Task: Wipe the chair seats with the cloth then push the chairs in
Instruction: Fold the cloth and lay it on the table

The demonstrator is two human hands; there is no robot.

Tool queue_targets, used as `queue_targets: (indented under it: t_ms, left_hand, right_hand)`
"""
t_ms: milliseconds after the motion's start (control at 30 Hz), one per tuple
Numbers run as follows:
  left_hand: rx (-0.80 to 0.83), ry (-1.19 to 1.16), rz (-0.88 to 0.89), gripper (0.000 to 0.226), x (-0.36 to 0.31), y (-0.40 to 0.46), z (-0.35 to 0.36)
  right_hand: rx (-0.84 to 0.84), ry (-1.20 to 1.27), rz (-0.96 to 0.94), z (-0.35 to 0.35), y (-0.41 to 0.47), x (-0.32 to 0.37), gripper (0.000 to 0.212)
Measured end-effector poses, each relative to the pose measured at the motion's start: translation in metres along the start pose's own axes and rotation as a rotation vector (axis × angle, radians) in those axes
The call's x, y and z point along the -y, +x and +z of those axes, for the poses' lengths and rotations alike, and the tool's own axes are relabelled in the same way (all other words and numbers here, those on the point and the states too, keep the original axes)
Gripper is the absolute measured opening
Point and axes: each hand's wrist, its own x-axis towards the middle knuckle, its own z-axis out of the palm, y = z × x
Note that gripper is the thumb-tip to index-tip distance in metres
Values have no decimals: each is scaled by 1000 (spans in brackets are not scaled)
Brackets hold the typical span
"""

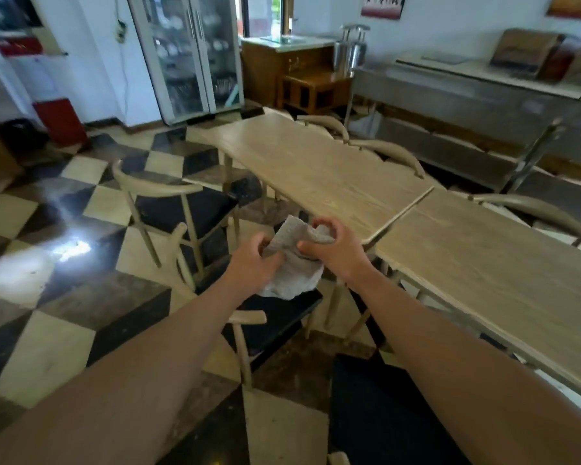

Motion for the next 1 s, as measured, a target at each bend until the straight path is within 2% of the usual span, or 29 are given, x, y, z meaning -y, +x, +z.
queue_targets:
  t_ms: [167,300,400,567,633,767,900,1000]
  left_hand:
    - [56,98,141,12,8,4,-79]
    - [78,127,168,13,8,20,-111]
    - [122,132,198,9,4,37,-108]
    - [252,160,234,10,-13,81,-89]
    - [272,159,230,7,-25,101,-82]
    - [232,113,150,20,-47,144,-72]
    - [273,89,61,35,-57,186,-57]
    - [375,27,6,32,-62,213,-46]
  right_hand:
    - [173,-138,-46,41,12,36,53]
    - [194,-281,-76,55,37,57,37]
    - [165,-374,-130,53,59,52,30]
    - [216,-397,-123,22,101,50,45]
    - [219,-468,-164,10,120,49,33]
    - [153,-363,-215,-13,148,54,31]
    - [114,-316,-188,-36,172,66,11]
    - [92,-152,-67,-46,189,70,28]
